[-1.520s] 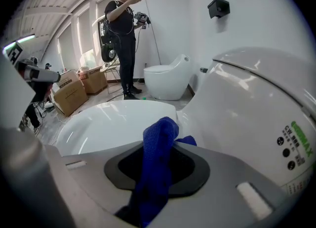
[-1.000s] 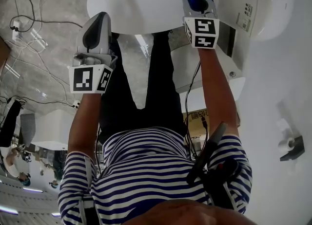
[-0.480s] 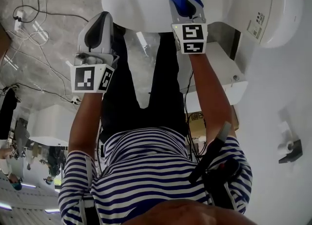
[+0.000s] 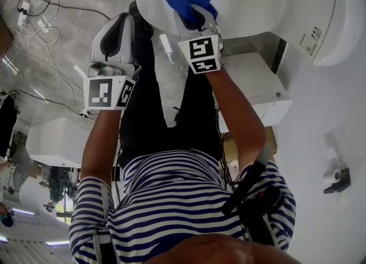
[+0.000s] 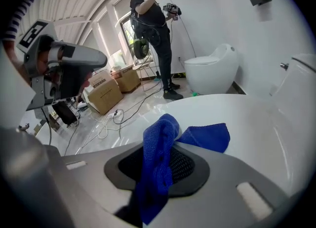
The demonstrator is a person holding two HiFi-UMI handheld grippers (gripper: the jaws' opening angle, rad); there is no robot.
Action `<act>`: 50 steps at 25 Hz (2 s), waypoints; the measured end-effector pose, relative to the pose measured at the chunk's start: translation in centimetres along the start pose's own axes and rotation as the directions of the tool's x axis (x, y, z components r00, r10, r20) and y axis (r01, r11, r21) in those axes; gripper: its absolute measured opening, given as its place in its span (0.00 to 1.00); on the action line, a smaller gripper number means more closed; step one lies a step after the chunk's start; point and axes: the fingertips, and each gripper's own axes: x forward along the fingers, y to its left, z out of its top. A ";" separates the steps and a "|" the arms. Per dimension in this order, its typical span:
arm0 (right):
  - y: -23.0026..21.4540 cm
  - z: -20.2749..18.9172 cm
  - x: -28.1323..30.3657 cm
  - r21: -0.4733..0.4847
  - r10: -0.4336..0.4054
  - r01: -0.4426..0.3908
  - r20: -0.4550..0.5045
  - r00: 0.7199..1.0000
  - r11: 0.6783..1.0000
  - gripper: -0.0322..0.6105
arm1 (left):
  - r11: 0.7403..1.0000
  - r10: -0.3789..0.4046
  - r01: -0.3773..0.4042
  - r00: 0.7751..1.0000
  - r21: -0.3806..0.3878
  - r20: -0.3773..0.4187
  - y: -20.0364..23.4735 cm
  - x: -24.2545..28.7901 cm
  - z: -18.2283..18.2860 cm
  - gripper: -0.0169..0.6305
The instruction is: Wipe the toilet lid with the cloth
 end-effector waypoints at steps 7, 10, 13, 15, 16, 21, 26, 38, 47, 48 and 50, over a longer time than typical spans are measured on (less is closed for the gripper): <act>7.4 -0.7 2.6 -0.035 0.109 -0.110 -0.019 0.994 0.993 0.22 | 1.000 0.013 -0.013 1.000 -0.016 -0.004 2.2 -1.1 -0.9 0.03; 9.7 -0.9 3.4 -0.053 0.141 -0.143 -0.025 0.990 0.988 0.22 | 1.000 0.010 -0.011 1.000 -0.018 -0.008 2.9 -1.7 -1.3 0.03; 11.3 -0.9 4.2 -0.057 0.165 -0.166 -0.028 0.986 0.984 0.22 | 1.000 0.011 -0.011 1.000 -0.018 -0.010 3.4 -2.1 -1.6 0.03; 12.0 -1.0 4.5 -0.054 0.177 -0.178 -0.030 0.984 0.982 0.22 | 1.000 0.014 -0.015 1.000 -0.021 -0.010 3.7 -2.3 -1.8 0.03; 12.3 -1.0 4.6 -0.055 0.181 -0.182 -0.031 0.983 0.982 0.22 | 1.000 0.016 -0.016 1.000 -0.022 -0.011 3.8 -2.4 -1.9 0.03; 12.5 -0.7 4.6 -0.052 0.178 -0.179 -0.018 0.984 0.983 0.22 | 1.000 0.007 -0.008 1.000 -0.016 -0.010 3.7 -2.6 -1.9 0.03; 11.0 1.4 1.6 -0.040 0.159 -0.158 0.032 0.987 0.987 0.21 | 1.000 0.001 -0.002 1.000 -0.009 -0.011 2.7 -2.5 -1.3 0.03; -5.9 5.0 -16.0 0.029 -0.113 0.109 0.175 0.978 0.994 0.22 | 0.994 -0.106 0.105 0.994 0.039 0.020 -10.1 1.4 3.0 0.03; -19.9 -1.2 -21.8 0.079 -0.328 0.320 0.137 0.935 0.944 0.22 | 0.984 -0.171 0.171 0.985 0.059 -0.006 -17.5 5.5 1.6 0.03; -20.9 -2.2 -21.6 0.084 -0.340 0.332 0.130 0.931 0.940 0.22 | 0.983 -0.175 0.175 0.985 0.061 -0.013 -18.0 5.9 1.1 0.03; -22.6 -4.0 -20.9 0.096 -0.358 0.348 0.117 0.926 0.933 0.22 | 0.981 -0.182 0.184 0.983 0.067 -0.029 -18.7 6.5 0.0 0.03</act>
